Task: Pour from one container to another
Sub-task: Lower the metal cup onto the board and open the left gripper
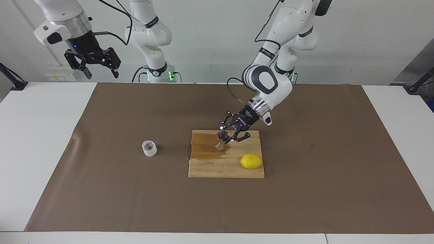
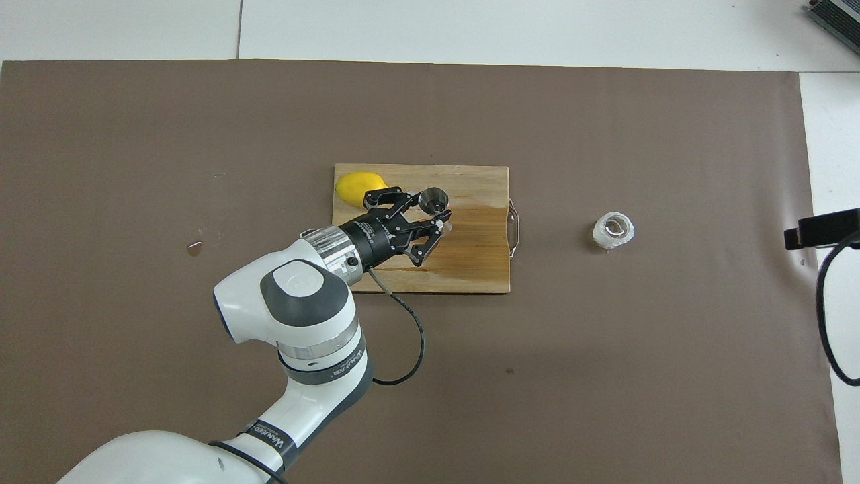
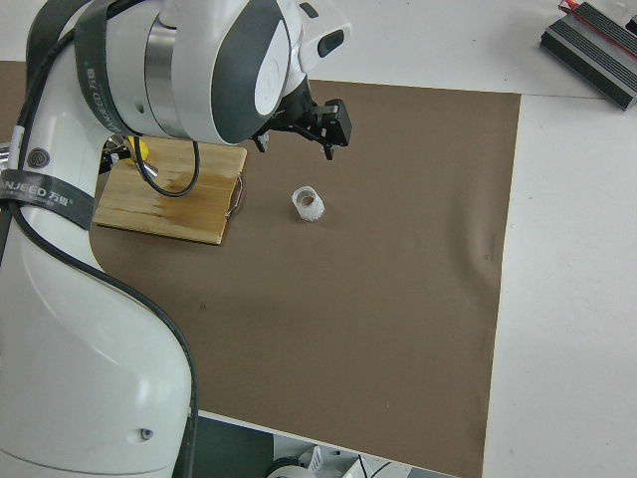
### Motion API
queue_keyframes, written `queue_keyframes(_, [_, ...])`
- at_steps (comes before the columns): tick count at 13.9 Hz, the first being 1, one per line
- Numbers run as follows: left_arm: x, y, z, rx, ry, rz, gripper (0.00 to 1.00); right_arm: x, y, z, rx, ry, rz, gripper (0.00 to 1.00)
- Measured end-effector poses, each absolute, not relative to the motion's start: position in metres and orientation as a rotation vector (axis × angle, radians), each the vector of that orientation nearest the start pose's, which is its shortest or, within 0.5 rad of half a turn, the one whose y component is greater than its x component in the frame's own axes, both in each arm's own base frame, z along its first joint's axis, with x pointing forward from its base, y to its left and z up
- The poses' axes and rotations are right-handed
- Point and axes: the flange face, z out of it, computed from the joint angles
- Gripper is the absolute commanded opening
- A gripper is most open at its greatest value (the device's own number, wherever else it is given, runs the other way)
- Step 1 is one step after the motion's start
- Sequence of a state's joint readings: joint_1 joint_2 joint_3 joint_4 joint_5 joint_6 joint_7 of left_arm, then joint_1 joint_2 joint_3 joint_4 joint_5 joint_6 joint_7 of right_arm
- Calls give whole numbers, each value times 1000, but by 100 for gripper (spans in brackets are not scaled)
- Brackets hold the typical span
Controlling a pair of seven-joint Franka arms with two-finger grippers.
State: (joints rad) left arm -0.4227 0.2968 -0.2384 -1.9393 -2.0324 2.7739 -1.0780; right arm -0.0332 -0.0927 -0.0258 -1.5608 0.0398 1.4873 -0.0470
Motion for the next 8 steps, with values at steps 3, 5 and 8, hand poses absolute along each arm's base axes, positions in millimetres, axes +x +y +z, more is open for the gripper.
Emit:
queue_keyframes(3, [517, -357, 335, 875, 1916, -790, 0, 516, -27, 671, -3100, 13, -33, 100])
queue_keyframes(5, [515, -364, 326, 910, 1909, -780, 0, 516, -27, 672, -3100, 13, -33, 100])
queue_keyframes(8, [516, -366, 322, 926, 1904, -772, 14, 516, -27, 672, -3100, 13, -33, 100])
